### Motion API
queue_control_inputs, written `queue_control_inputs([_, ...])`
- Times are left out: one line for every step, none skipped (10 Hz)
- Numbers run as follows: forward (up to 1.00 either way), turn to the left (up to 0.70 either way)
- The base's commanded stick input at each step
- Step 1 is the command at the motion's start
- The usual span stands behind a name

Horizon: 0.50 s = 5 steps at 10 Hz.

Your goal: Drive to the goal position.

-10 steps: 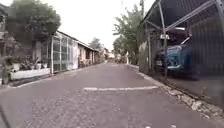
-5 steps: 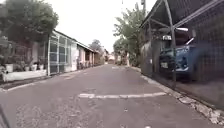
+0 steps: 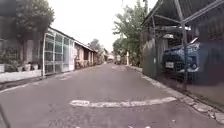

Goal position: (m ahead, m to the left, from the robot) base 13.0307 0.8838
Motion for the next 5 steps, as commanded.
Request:
queue_control_inputs([0.70,0.00])
queue_control_inputs([0.70,0.00])
queue_control_inputs([0.70,0.00])
queue_control_inputs([0.70,0.00])
queue_control_inputs([0.70,0.00])
